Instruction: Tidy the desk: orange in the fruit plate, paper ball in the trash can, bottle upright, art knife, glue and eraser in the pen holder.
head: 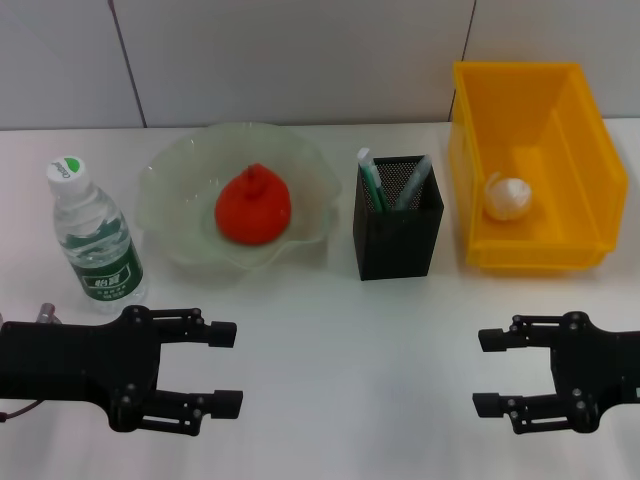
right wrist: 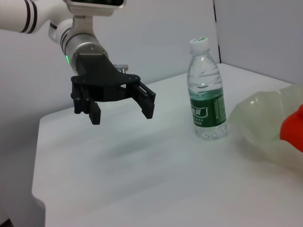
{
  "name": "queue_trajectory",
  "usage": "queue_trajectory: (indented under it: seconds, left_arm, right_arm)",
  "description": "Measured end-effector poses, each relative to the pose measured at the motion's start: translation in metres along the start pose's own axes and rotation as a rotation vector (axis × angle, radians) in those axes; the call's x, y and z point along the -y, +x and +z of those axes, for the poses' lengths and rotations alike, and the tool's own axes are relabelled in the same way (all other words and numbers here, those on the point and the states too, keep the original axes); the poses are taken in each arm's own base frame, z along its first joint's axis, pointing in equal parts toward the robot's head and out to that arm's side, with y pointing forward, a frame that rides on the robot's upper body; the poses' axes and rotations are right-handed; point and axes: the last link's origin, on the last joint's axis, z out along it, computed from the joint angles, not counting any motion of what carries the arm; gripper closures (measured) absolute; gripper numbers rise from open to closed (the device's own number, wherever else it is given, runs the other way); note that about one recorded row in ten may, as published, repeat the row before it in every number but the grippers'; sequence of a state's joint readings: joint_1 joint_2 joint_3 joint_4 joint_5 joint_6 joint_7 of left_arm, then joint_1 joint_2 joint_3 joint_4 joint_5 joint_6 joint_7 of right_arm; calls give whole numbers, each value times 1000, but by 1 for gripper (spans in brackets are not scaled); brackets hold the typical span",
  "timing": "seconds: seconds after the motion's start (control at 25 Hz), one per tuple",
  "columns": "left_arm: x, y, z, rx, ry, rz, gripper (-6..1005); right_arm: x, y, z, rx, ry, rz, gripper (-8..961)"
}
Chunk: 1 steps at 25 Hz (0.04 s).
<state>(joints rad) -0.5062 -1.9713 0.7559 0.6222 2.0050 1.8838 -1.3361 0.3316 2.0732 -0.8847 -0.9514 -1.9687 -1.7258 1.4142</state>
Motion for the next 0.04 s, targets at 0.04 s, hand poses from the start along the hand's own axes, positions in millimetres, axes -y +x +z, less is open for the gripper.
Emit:
queue_trajectory:
  seconds: [0.04]
  left_arm:
    - [0, 0, 0, 0, 0, 0, 197]
  right_arm:
    - [0, 0, 0, 1, 0, -1, 199]
